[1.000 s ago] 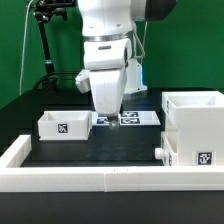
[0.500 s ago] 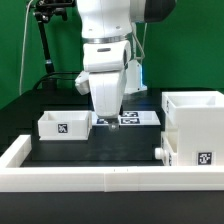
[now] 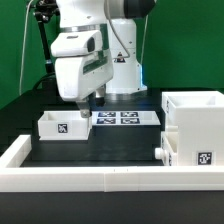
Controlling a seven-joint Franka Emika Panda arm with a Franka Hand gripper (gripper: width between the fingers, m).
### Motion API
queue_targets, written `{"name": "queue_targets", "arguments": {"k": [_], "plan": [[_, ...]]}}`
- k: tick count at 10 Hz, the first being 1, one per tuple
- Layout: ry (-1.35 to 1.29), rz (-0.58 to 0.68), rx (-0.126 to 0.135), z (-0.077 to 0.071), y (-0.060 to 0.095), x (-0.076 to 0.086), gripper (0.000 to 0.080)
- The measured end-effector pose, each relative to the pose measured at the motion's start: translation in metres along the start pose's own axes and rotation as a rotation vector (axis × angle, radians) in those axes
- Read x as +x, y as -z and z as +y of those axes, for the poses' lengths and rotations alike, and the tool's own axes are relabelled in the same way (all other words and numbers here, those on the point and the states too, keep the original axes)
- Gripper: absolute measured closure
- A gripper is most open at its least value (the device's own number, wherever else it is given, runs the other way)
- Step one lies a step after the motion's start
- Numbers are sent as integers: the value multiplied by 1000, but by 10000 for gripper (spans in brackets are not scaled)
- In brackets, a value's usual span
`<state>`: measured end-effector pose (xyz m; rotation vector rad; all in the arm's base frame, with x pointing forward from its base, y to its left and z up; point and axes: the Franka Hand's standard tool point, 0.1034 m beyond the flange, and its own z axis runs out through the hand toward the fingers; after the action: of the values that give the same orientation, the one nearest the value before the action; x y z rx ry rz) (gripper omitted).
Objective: Assemble drawer
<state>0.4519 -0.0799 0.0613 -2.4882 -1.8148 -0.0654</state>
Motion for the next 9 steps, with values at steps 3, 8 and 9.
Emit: {"name": "queue_targets", "arguments": {"k": [3, 8, 9], "plan": [[173, -10, 2, 0, -1, -3, 151], [203, -20, -62, 11, 6, -42, 151], [197, -20, -61, 10, 6, -42, 151]]}}
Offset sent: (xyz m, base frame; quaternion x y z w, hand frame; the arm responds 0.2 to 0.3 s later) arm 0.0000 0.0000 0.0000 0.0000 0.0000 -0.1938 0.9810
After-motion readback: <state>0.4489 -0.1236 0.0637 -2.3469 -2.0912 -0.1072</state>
